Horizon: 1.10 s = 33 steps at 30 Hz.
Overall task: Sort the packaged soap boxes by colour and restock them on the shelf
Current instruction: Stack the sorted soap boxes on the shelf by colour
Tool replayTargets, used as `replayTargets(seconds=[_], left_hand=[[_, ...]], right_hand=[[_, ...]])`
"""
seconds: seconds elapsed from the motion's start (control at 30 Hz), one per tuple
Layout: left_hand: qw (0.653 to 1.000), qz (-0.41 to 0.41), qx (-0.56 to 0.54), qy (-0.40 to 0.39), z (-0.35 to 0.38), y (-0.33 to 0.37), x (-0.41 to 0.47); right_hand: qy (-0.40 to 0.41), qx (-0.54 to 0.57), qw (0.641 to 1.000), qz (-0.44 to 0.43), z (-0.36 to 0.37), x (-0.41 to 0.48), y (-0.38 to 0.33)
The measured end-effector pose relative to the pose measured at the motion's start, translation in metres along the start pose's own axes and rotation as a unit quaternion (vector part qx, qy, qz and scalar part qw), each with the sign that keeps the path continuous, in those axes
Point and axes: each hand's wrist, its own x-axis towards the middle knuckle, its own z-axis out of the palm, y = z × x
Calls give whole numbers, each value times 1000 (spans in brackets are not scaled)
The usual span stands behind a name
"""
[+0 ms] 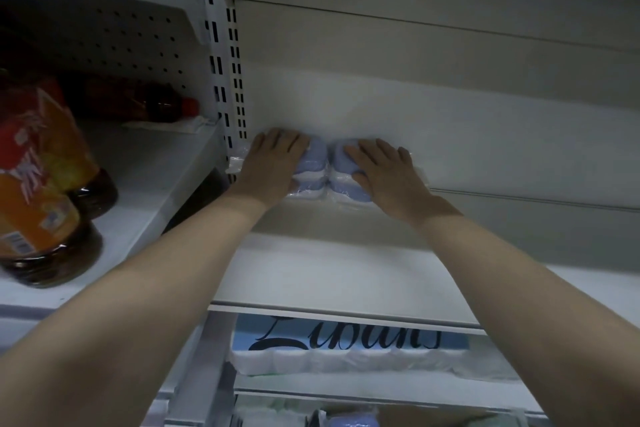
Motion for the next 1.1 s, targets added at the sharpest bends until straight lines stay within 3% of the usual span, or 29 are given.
replayTargets(seconds=[0.23,0.43,0.57,0.7,0.93,1.1], left_hand=[[1000,-8,4,16,-10,14,-13],[998,-51,-24,-30,-47,51,-44],[998,-29,-15,46,-72,85,-86],[997,-25,-18,69,-93,125,-127],[997,-42,-28,53,-99,197,-218],[995,-65,-67,22,-72,243,-290]], right_hand=[[-9,-7,1000,-5,-9,-11,1],[9,16,1000,-18,-34,-45,6],[66,10,996,-60,-53,-99,6],[89,-2,993,-81,-67,-161,11],[102,11,990,-101,-70,-276,9],[89,55,987,-124,-34,-358,-2]])
